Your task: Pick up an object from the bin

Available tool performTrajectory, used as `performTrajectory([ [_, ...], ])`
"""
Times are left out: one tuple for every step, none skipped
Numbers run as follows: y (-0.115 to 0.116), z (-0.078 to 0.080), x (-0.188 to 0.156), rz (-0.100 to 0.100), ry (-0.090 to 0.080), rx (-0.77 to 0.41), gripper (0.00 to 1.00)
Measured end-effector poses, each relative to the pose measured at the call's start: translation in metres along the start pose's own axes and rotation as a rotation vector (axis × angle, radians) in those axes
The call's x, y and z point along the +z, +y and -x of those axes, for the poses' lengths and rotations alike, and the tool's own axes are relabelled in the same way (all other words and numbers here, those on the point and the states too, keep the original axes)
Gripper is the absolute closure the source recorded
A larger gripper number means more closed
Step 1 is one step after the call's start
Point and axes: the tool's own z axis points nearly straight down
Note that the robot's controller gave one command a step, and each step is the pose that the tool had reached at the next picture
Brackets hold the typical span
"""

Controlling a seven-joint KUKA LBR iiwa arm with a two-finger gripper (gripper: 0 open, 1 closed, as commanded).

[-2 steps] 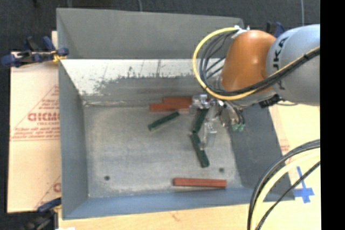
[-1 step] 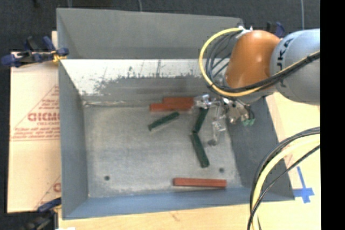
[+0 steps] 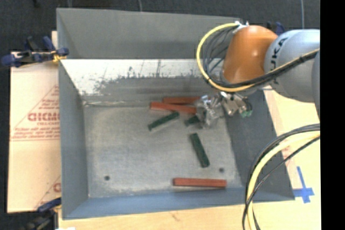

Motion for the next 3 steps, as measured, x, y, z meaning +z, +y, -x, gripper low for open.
performTrajectory([
  [0.0,0.0,0.0,0.0,0.0,0.0,1.0],
  [-0.002,-0.003,-0.006,0.006,0.011,-0.004,1.0],
  [-0.029,-0.006,-0.022,0.002,0.007,0.015,1.0],
])
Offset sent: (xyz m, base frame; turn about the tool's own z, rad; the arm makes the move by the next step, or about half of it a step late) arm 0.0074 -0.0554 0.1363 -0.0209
